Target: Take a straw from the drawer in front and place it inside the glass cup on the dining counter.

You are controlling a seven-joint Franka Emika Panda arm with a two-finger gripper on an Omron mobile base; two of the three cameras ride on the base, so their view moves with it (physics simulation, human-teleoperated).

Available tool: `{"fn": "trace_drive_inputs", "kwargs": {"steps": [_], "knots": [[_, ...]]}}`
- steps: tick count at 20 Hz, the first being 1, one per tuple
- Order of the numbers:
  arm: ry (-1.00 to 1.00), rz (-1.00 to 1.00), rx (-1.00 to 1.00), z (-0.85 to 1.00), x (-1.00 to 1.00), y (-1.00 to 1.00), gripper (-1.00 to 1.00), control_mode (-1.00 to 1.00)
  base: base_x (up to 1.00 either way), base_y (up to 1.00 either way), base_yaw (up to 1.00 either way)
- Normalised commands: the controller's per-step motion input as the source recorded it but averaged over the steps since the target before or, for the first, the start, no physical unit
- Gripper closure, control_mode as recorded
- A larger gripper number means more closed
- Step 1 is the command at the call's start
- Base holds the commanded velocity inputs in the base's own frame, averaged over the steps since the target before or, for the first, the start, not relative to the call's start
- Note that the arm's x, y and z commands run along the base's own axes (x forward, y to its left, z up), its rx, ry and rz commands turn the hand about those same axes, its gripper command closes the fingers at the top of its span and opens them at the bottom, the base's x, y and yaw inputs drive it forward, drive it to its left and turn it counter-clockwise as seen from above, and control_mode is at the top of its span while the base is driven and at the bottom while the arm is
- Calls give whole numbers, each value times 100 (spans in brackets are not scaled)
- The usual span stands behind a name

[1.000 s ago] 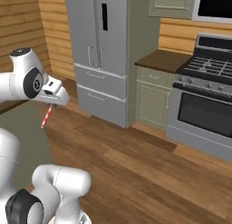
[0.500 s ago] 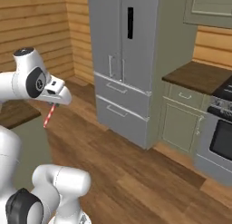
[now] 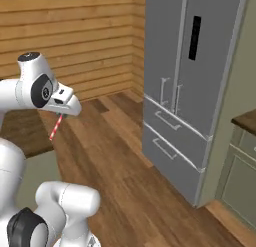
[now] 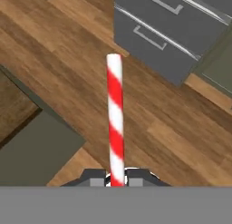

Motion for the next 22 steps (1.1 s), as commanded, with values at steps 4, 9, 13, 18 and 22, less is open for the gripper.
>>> {"fn": "trace_drive_inputs", "kwargs": {"steps": [4, 9, 13, 18, 22], "knots": [[0, 0, 0, 0, 0, 0, 100, 100, 100, -16, 51], [0, 0, 0, 0, 0, 0, 100, 100, 100, -59, 45], [0, 0, 0, 0, 0, 0, 100, 100, 100, -78, 41], [0, 0, 0, 0, 0, 0, 100, 100, 100, -48, 47], [0, 0, 0, 0, 0, 0, 100, 100, 100, -12, 50]]}}
